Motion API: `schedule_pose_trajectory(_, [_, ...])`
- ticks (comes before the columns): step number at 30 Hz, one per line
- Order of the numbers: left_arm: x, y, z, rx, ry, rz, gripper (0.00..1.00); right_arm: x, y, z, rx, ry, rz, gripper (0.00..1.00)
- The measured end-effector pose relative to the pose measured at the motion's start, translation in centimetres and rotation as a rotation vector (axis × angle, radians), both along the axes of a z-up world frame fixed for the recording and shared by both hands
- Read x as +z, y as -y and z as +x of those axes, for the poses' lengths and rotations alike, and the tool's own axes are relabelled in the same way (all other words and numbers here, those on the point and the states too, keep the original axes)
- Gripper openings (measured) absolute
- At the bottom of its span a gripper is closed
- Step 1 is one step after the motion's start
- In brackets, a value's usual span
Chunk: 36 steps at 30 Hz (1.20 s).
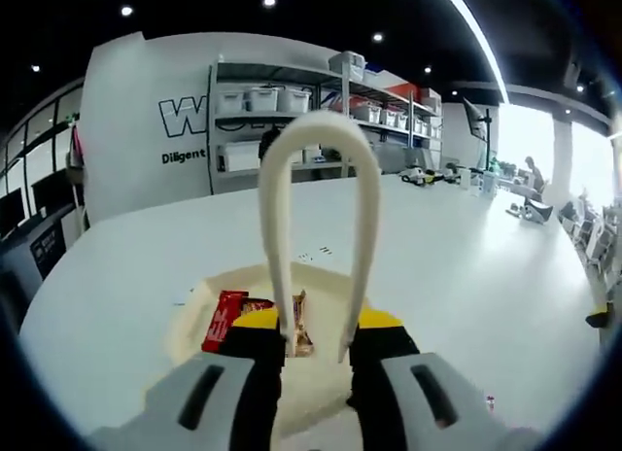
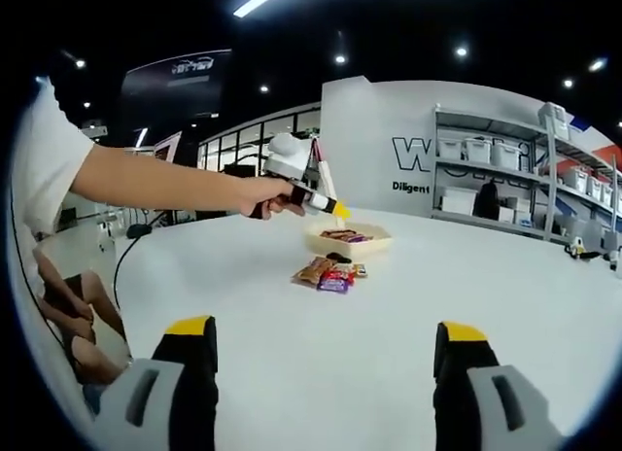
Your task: Place the target food into the container with the food tongs after gripping and lifting it, then release it inside without dropping or visibly crushing the food.
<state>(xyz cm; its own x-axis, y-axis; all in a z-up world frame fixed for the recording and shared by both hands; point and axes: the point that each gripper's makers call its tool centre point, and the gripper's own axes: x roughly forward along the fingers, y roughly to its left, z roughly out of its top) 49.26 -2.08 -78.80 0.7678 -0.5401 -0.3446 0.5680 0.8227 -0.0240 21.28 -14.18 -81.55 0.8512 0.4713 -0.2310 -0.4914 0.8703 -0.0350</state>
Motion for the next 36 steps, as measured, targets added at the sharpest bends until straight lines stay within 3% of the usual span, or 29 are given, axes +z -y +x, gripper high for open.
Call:
schedule_pose_trajectory(8, [0.2, 0.6, -4.8, -0.038, -0.005, -0.032, 0.25, 0.2, -1.8, -0.9, 0.038, 0.005, -0.009, 0.91])
schedule_pose_trajectory(15, [-0.7, 1.1, -7.3, -0.052, -0.016, -0.050, 0.25, -0.2, -2.4, -0.9, 0.042, 0.002, -0.038, 0.91])
schedule_pose_trajectory(24, [-2.9, 1.5, -8.3, -0.017, -0.065, -0.059, 0.25, -0.1, -3.0, -1.5, 0.063, 0.002, -0.038, 0.91])
schedule_pose_trajectory(29, [-2.6, 2.2, -8.4, 0.004, -0.061, -0.080, 0.25, -0.1, -3.0, -2.0, 0.070, 0.002, -0.048, 0.90])
schedule_pose_trajectory(32, [-3.2, 3.1, -9.4, -0.038, -0.025, -0.005, 0.25, -0.2, -2.5, -2.3, 0.063, -0.001, -0.055, 0.90])
schedule_pose_trajectory(36, [-3.8, 2.8, -10.0, -0.037, -0.010, 0.014, 0.25, -0.1, -1.9, -2.6, 0.052, -0.001, -0.067, 0.89])
